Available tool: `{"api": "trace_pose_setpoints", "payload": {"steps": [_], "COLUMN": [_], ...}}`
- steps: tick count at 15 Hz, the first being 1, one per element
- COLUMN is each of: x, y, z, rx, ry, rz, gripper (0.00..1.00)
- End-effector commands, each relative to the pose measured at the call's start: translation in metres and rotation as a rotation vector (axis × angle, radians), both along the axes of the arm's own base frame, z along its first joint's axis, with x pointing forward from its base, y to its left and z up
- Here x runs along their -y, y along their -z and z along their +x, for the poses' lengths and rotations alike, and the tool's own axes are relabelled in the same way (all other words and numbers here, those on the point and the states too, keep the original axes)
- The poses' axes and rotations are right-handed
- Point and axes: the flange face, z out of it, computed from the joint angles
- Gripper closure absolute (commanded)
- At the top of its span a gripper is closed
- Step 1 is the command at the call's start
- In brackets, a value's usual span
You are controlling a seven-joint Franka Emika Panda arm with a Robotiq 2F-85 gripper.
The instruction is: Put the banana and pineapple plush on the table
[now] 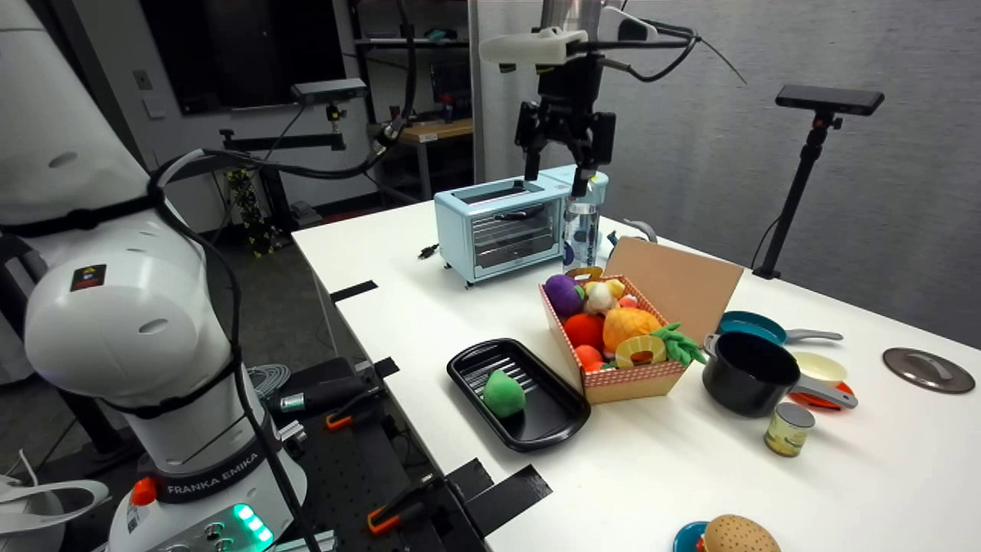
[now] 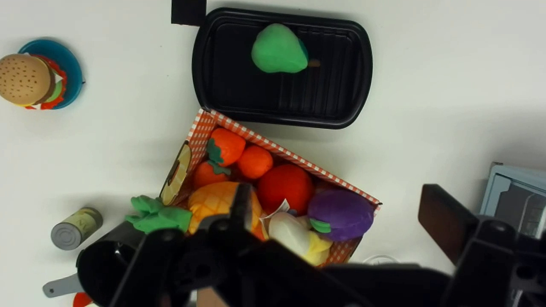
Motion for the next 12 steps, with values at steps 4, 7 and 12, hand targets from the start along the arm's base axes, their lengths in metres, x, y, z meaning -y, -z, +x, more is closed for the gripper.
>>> {"api": "trace_pose_setpoints", "payload": {"steps": [4, 7, 12], "x": [0.010, 0.013, 0.020], "y": [0.026, 0.040, 0.063], "z": [0.043, 0.059, 0.079], "rx": [0.016, 0.024, 0.021], "ry": [-0.029, -0.040, -0.034], "rz": [-0.044, -0.065, -0.066], "gripper": [0.00, 0.00, 0.00]}}
